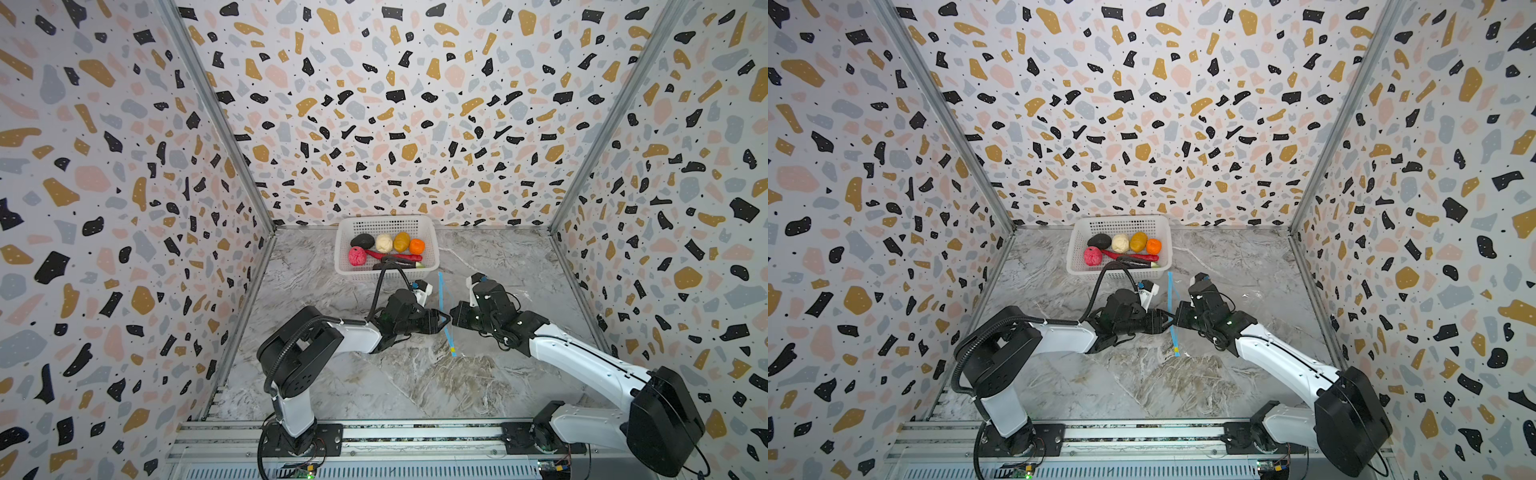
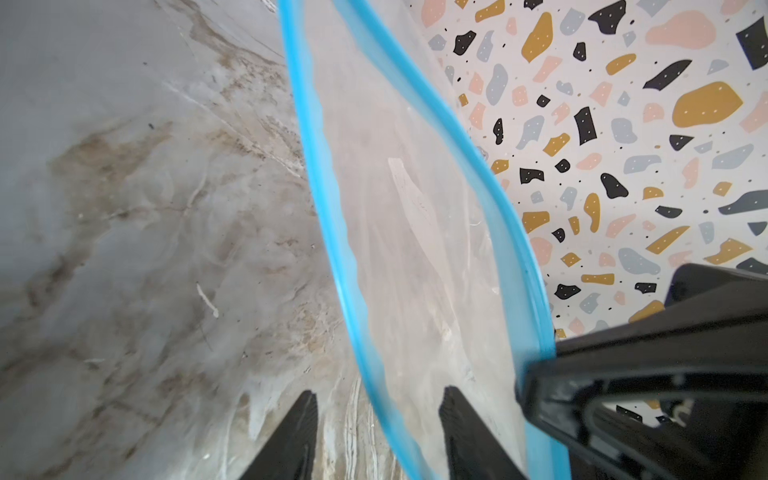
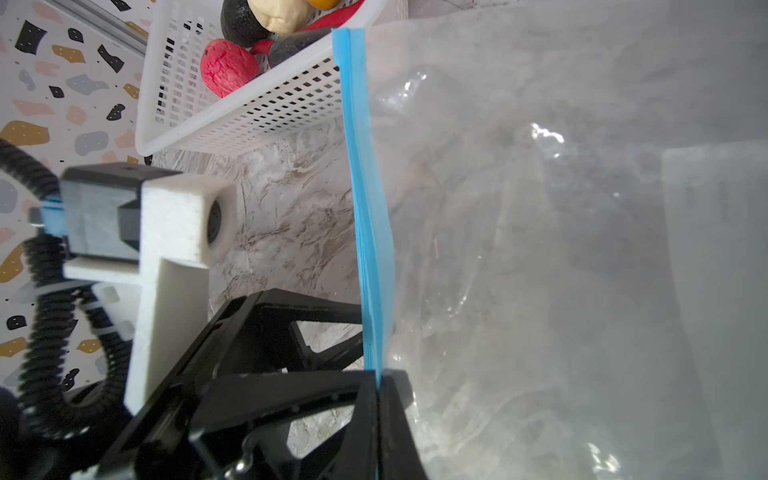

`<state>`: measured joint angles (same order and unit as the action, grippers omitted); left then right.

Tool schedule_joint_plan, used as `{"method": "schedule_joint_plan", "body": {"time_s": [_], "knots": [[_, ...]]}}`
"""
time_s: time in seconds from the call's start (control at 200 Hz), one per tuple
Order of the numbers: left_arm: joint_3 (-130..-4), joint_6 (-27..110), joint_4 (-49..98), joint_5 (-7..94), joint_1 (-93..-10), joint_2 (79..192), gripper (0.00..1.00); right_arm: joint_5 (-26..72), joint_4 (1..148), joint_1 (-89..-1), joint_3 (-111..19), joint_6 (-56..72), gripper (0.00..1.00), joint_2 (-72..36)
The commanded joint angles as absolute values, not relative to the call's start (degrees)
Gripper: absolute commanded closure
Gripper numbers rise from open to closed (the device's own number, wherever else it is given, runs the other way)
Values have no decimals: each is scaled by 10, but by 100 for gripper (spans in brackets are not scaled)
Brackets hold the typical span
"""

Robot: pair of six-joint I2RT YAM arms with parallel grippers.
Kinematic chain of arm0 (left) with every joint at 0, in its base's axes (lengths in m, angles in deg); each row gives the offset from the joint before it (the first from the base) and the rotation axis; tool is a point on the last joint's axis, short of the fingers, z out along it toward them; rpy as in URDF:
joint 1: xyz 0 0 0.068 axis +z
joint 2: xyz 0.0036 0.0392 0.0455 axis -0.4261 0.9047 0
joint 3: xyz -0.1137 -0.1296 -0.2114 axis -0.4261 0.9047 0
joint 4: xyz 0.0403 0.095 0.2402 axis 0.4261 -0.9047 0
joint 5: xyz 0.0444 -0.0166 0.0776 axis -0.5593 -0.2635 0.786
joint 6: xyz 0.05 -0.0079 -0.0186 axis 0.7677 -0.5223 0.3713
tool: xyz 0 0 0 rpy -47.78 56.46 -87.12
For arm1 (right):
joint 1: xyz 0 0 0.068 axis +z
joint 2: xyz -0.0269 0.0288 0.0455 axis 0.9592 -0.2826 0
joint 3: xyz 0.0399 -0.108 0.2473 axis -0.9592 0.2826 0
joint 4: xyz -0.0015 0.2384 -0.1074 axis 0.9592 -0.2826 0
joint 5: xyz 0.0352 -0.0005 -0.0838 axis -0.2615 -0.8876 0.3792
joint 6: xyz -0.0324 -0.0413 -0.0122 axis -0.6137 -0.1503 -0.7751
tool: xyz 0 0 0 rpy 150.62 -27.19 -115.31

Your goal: Place the food in the zip-top bag and seal the zipper

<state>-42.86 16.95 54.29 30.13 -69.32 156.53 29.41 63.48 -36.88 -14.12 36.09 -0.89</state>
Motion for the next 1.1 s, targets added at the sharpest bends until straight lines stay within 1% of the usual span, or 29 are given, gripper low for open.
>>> {"method": "schedule_joint_plan", "body": {"time_s": [0.0,0.11,0.21,0.35,0.375,0.395,0.456,0.506,0.601,0.711,0.821,0.966,1.061,1.096], "knots": [[-459,185,554,281,-687,1579,65,288,627,-371,-138,357,100,14],[-457,183,554,277,-687,1575,79,299,604,-370,-144,350,100,17],[-449,191,544,288,-687,1562,89,314,584,-367,-151,342,100,14],[-445,187,542,291,-687,1555,100,368,536,-340,-184,328,100,-12],[-445,185,542,291,-687,1553,100,377,527,-335,-191,326,100,-17],[-444,184,541,291,-688,1550,100,384,518,-331,-197,324,98,-23],[-441,183,540,294,-688,1544,100,405,498,-323,-211,322,90,-36],[-440,182,536,297,-689,1538,100,429,479,-314,-225,321,81,-47],[-437,179,533,302,-692,1528,100,480,446,-294,-251,319,69,-71],[-432,172,535,307,-698,1520,100,557,401,-261,-293,321,63,-114],[-426,163,540,310,-704,1513,100,625,350,-230,-335,332,63,-157],[-419,158,543,314,-707,1505,100,682,312,-205,-364,344,64,-186],[-416,155,542,317,-707,1501,100,711,306,-192,-377,344,73,-201],[-415,155,541,318,-707,1499,100,720,301,-189,-384,345,79,-210]]}}
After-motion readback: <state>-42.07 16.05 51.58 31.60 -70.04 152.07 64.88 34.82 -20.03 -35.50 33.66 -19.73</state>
